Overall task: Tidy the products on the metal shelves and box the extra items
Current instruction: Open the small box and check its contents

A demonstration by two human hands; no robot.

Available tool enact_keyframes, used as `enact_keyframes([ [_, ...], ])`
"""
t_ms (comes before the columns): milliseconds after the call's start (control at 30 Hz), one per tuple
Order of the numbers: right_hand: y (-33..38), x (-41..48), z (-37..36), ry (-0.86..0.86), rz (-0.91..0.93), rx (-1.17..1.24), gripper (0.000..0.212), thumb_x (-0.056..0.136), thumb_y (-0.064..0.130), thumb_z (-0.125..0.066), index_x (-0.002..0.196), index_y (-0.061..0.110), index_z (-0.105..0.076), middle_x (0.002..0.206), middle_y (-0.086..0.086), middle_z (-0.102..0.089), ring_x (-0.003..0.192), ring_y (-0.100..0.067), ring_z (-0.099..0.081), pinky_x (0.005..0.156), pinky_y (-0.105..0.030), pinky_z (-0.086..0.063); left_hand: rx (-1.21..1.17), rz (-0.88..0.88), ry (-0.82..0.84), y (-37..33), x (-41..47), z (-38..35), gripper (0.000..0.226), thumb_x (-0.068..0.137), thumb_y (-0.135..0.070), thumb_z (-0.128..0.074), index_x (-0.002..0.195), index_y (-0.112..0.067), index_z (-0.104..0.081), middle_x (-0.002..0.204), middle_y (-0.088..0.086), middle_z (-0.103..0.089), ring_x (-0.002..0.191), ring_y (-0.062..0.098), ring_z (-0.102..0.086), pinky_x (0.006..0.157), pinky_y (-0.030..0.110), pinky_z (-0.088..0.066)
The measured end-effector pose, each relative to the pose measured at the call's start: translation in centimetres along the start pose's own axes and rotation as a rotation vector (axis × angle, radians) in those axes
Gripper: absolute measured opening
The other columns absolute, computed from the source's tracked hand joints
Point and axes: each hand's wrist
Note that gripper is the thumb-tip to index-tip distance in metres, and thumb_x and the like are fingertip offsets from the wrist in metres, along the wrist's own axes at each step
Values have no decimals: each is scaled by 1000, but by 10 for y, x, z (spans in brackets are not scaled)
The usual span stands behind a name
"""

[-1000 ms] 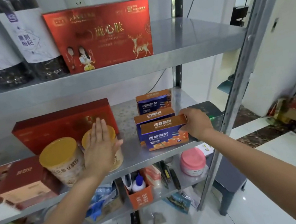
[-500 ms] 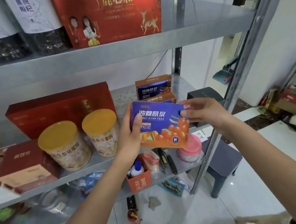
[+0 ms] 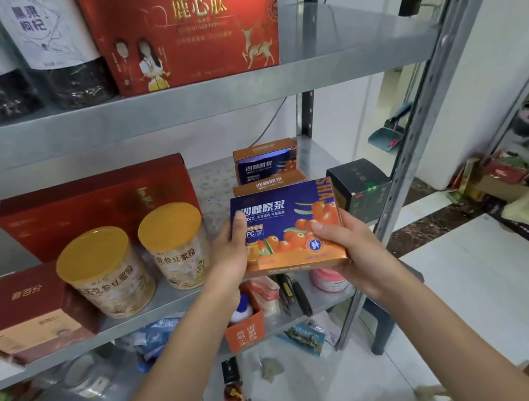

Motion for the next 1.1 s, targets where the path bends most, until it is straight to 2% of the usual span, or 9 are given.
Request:
enact_keyframes([
  [100,-5,-5,-7,-184,110,-379,43,80,23,-76,117,26,-55,104,1,-73,93,-19,-71,85,-42,-57,313,-141,-70,-4,-6,0,48,99,-41,-49,143,-26,-38,141,2,-51,123,18,-53,97,38,-48],
  [200,-7,-10,-22,-272,310,-644,37,84,24,-74,107,38,-47,98,11,-68,90,-2,-67,84,-34,-57,212,-276,11,-11,-31,-6,51,95,-29,-60,143,-32,-42,137,-2,-49,111,3,-54,83,15,-50],
  [333,-5,-17,-31,-143,364,-568,61,77,18,-80,125,37,-48,102,15,-67,91,6,-64,71,-9,-50,-19,-319,254,-17,-55,-16,28,90,-29,-65,111,-47,-58,124,-4,-61,108,-1,-60,85,11,-50],
  [500,0,-24,-31,264,94,-283,91,67,14,-66,146,45,-33,140,11,-53,124,-11,-55,87,-26,-52,-136,-246,227,-19,-56,-2,49,76,-42,-71,121,-25,-65,112,-7,-72,109,11,-65,94,34,-54],
  [633,-6,-28,-39,254,70,-391,93,63,45,-72,142,60,-26,156,21,-25,142,-5,-29,113,-39,-35,-99,-253,131,-10,-51,-3,30,84,-24,-75,113,-26,-67,97,-11,-74,95,7,-69,83,28,-57],
  [700,-7,-27,-38,237,70,-440,82,67,57,-69,139,63,-30,154,29,-23,140,-2,-30,109,-32,-39,-78,-270,130,-5,-47,0,22,85,-20,-74,104,-28,-67,92,-13,-75,89,5,-70,76,22,-57],
  [833,-4,-12,-25,110,52,-353,44,87,50,-63,131,45,-55,135,16,-53,114,2,-54,86,-18,-44,-160,-250,102,0,-43,9,16,85,-22,-74,99,-23,-65,92,-1,-76,86,16,-72,72,31,-59],
  [933,-4,4,-7,-98,-6,-402,57,85,39,-66,139,32,-47,135,10,-56,118,-8,-57,92,-26,-46,-243,-222,197,3,-44,16,38,74,-39,-68,107,-21,-63,95,-5,-76,86,14,-73,65,23,-57],
  [1100,-7,11,12,58,-209,-106,57,78,34,-67,128,11,-54,115,-12,-71,95,-20,-71,90,-37,-55,-277,-230,304,1,-46,20,35,85,-40,-68,112,-19,-61,99,-2,-76,87,13,-73,66,18,-54],
])
Point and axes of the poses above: each hand's wrist, its own x-axis towards the middle knuckle, its own z-axis out of the back of the hand, y = z × x
